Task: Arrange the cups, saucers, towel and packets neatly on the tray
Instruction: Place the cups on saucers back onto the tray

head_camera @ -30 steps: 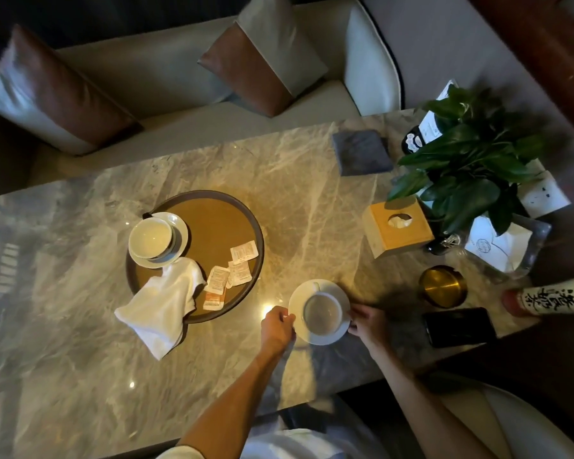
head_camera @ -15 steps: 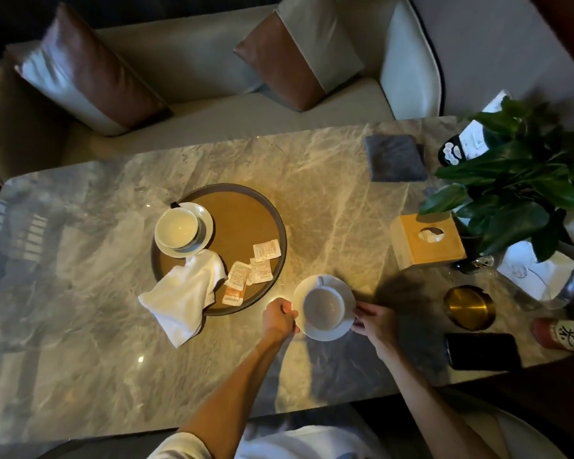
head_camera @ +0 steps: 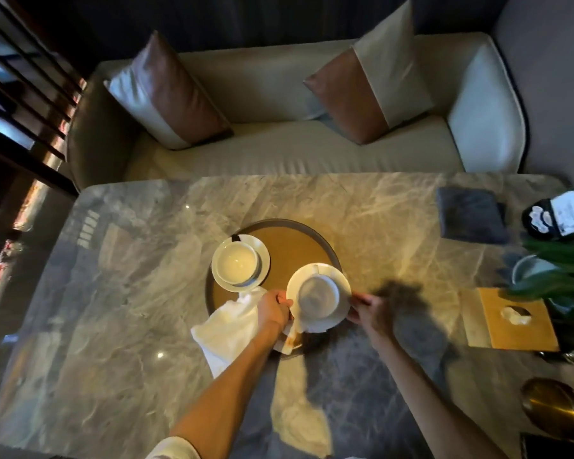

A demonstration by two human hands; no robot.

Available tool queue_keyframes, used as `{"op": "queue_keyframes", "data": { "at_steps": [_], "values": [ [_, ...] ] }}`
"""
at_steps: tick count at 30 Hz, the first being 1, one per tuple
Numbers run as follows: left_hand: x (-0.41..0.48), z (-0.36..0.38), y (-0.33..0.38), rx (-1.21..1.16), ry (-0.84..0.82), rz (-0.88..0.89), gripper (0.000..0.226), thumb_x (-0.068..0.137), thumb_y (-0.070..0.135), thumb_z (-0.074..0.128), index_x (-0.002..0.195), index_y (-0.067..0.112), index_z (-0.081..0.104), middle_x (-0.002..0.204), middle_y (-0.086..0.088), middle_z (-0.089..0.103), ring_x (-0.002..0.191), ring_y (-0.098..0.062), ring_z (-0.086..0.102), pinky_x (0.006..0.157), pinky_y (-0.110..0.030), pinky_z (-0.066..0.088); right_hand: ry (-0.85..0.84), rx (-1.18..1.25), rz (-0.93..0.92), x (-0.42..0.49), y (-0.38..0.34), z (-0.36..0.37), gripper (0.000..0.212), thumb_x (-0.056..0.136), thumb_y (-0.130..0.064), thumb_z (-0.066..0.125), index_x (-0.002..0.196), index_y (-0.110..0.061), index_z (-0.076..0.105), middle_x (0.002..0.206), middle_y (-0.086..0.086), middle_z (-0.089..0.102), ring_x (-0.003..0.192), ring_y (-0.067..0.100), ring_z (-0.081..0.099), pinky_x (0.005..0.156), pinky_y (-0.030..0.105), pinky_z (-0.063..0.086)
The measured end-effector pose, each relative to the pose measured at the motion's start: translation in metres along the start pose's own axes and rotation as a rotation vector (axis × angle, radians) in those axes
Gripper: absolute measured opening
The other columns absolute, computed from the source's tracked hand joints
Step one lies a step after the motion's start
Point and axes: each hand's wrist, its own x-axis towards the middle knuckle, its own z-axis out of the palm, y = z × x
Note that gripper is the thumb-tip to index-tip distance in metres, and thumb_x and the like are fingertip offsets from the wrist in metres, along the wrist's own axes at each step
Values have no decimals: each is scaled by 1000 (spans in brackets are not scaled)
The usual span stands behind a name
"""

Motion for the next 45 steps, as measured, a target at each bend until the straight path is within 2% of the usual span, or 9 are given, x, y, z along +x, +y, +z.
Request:
{"op": "queue_keyframes", "data": {
  "at_steps": [4,8,10,14,20,27,33,40,45],
  "values": [
    [30,-9,8,-48,29,-3,9,89,3,53,92,1,62,93,-23,68,92,-40,64,87,-53,56,15,-87,27,33,-17,29,30,90,-1,65,119,4,66,93,11,71,79,26,71,64,32,63],
    [50,-7,17,-39,93,11,10,88,0,58,82,7,57,85,-15,63,86,-36,60,78,-43,53,19,-156,35,59,-27,45,26,90,-1,64,116,-1,69,79,-1,70,65,10,70,61,29,62],
    [59,-3,21,-7,129,1,13,89,2,59,78,8,56,82,-10,61,79,-27,55,72,-35,44,45,-168,36,69,-30,51,27,90,-1,64,116,0,69,85,6,70,69,15,69,59,27,61],
    [72,6,22,27,172,-61,9,91,7,59,83,5,60,80,-9,60,75,-23,49,70,-34,41,78,-226,29,81,-34,57,26,90,0,64,115,1,68,106,21,70,88,30,69,74,41,62],
    [82,15,20,52,209,-104,8,92,11,62,92,5,66,85,-8,63,80,-23,54,73,-32,41,115,-286,12,86,-33,61,23,90,-1,63,112,1,70,105,20,71,91,30,71,75,42,62],
    [79,20,19,-6,260,-117,13,93,4,54,86,8,64,77,-2,61,76,-18,54,70,-31,44,188,-454,-87,82,-28,66,20,89,-10,64,106,-7,74,99,12,76,86,24,72,80,45,61],
    [74,22,17,-44,285,-65,10,95,11,57,93,11,67,86,-4,66,82,-22,59,74,-32,43,225,-490,-116,74,-31,69,21,91,-12,64,109,-9,74,103,8,76,94,22,71,86,36,58],
    [62,25,14,-226,324,4,25,94,1,52,108,9,70,98,-4,69,91,-22,59,81,-30,41,266,-460,-135,70,-33,76,23,92,-13,64,113,-9,73,108,6,75,102,21,68,87,29,51],
    [53,27,14,-326,243,96,47,90,-8,46,130,9,63,127,-8,67,120,-22,57,104,-35,44,159,-392,-154,71,-27,73,27,95,-10,59,121,-6,68,115,12,72,107,25,68,95,45,55]
  ]
}}
